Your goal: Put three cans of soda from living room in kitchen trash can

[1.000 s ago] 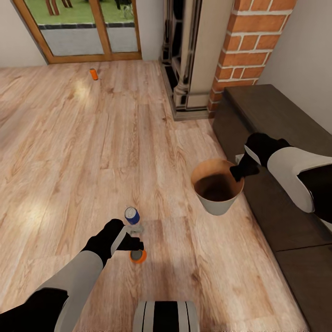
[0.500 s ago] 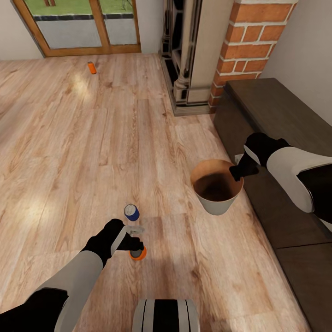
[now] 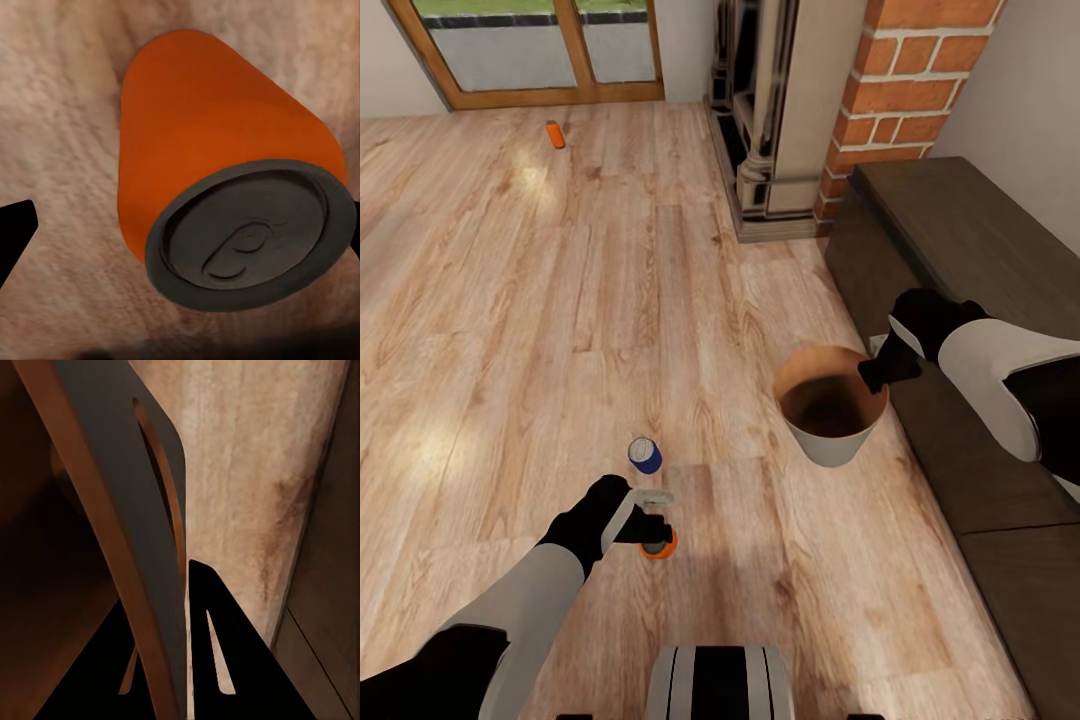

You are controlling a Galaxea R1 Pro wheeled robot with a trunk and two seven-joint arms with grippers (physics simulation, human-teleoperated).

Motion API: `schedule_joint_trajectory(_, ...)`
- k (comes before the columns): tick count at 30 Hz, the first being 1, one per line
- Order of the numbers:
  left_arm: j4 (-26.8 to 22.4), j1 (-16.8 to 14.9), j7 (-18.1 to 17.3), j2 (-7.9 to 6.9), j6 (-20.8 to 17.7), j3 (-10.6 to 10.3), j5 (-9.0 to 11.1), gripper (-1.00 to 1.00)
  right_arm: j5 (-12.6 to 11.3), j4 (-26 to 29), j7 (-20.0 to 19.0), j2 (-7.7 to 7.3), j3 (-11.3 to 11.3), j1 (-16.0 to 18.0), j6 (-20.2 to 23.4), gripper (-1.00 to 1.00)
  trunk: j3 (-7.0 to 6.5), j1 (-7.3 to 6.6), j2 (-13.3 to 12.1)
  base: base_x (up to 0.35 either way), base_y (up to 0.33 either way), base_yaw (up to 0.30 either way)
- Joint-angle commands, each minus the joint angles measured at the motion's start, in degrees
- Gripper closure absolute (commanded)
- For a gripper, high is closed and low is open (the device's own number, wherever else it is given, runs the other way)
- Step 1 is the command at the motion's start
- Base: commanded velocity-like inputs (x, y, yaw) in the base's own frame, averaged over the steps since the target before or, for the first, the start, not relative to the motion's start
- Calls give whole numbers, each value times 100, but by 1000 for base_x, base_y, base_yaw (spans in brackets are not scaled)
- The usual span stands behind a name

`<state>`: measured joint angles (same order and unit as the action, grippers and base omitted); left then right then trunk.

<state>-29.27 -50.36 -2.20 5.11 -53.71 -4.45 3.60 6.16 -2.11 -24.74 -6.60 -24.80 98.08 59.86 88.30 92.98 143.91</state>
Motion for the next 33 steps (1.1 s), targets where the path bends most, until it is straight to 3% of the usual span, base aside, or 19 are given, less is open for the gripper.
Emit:
schedule_joint_trajectory(1,0,2,0,0,1,1,0,-100,-71,0,-31,1,55,4,14,100,0,-1,0,0,0,0)
schedule_joint_trajectory(9,1,0,0,5,1,3,1,-100,-71,0,-31,7,48,2,14,100,0,-1,0,0,0,0)
schedule_joint_trajectory(14,1,0,0,5,1,5,0,-100,-71,0,-31,16,46,2,14,100,110,12,7,0,0,0)
schedule_joint_trajectory(27,1,0,0,6,1,0,0,-100,-71,0,-31,27,42,1,14,100,110,12,7,0,0,0)
schedule_joint_trajectory(28,1,0,0,7,1,1,0,100,-71,0,-31,27,43,1,14,100,110,12,7,0,0,0)
schedule_joint_trajectory(33,-7,7,0,0,7,-2,7,100,-71,0,-31,35,38,1,14,100,110,12,7,0,0,0)
